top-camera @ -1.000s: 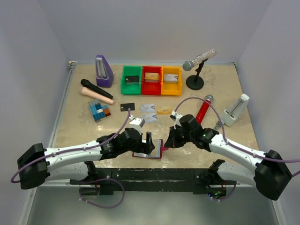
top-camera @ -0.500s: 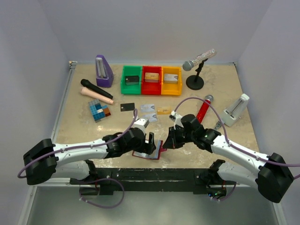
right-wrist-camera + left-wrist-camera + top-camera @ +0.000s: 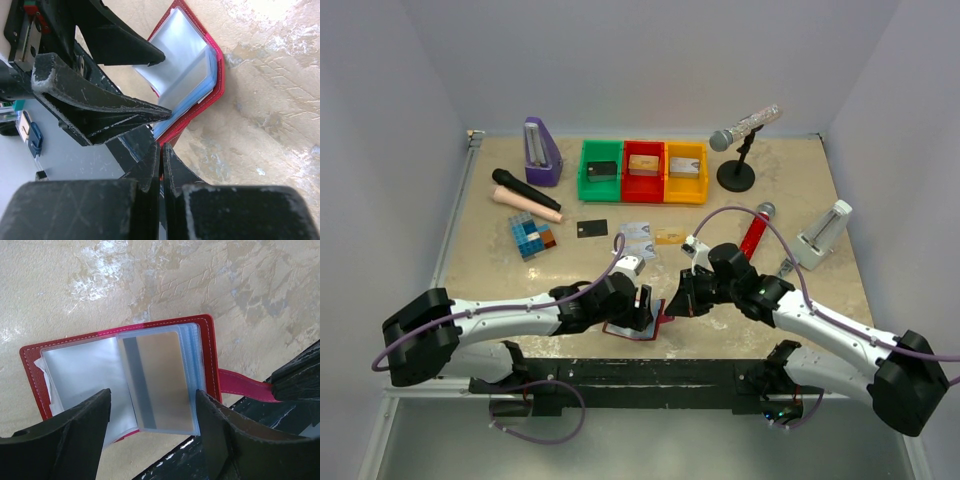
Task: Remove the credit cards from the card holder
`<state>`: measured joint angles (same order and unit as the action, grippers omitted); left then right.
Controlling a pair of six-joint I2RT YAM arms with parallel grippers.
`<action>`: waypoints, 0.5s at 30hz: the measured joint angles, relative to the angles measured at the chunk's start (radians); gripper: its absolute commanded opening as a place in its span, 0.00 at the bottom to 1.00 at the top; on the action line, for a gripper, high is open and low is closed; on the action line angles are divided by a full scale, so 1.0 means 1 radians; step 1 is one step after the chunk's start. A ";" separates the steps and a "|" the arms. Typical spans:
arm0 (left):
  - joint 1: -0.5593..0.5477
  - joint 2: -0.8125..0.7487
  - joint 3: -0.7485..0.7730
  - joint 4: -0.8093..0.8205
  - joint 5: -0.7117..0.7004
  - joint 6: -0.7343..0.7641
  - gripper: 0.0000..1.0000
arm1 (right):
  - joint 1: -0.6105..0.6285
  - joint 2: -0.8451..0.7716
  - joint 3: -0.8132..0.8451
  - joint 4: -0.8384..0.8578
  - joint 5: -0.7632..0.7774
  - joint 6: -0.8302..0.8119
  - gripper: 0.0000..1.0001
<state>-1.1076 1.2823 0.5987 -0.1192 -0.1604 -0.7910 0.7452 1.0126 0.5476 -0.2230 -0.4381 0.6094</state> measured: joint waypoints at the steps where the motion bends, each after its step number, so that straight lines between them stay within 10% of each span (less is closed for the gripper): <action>1: 0.000 0.002 0.001 0.000 0.000 0.000 0.70 | 0.000 -0.001 0.000 0.000 0.000 0.000 0.00; 15: 0.000 0.014 0.007 -0.003 -0.002 -0.001 0.69 | 0.000 -0.001 0.000 0.000 0.000 0.000 0.00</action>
<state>-1.1076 1.2964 0.6060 -0.1223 -0.1623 -0.7918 0.7448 1.0119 0.5476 -0.2234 -0.4377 0.6094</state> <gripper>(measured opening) 0.674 0.015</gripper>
